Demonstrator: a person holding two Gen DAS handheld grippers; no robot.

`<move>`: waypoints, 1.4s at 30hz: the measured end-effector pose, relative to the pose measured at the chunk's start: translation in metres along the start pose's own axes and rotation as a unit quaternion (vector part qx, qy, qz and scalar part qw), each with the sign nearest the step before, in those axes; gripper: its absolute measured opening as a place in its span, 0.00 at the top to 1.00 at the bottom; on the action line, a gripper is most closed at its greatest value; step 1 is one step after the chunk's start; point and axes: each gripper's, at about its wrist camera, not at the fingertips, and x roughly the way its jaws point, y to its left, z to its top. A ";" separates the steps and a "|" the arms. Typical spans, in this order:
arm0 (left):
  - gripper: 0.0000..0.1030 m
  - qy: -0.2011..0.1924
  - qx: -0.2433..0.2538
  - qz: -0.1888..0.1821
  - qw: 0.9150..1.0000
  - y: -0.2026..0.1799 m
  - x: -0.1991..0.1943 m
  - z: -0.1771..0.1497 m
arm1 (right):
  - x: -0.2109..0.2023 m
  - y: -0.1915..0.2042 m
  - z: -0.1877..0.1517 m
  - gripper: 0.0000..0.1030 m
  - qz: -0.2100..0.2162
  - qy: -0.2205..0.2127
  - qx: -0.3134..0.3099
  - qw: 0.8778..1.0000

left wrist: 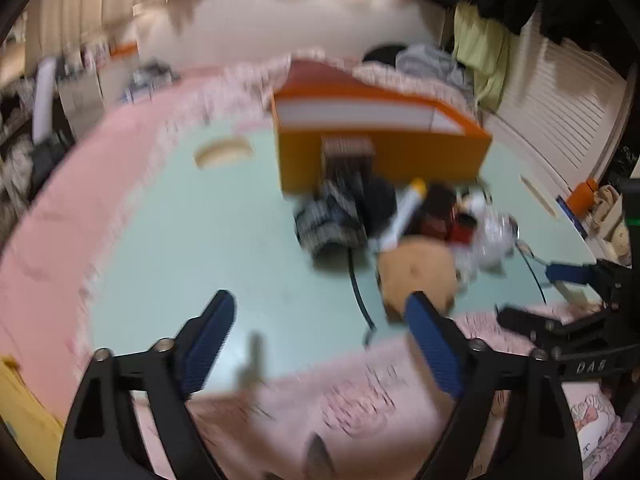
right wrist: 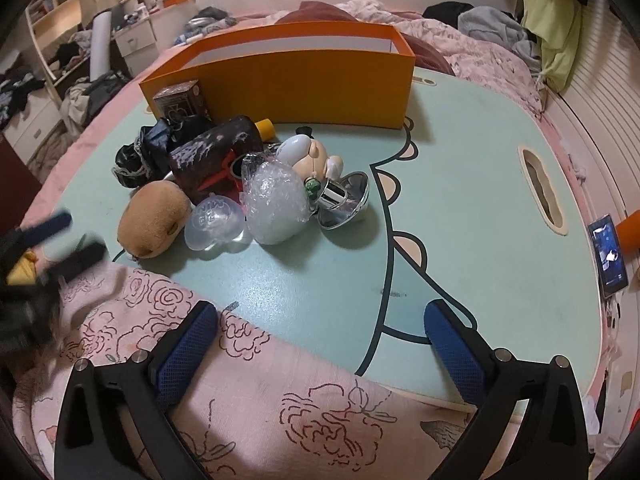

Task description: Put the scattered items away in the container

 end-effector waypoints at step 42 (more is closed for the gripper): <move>0.69 -0.081 -0.035 -0.072 0.993 0.001 -0.008 -0.001 | 0.002 0.023 0.039 0.71 0.059 -0.078 -0.023 0.995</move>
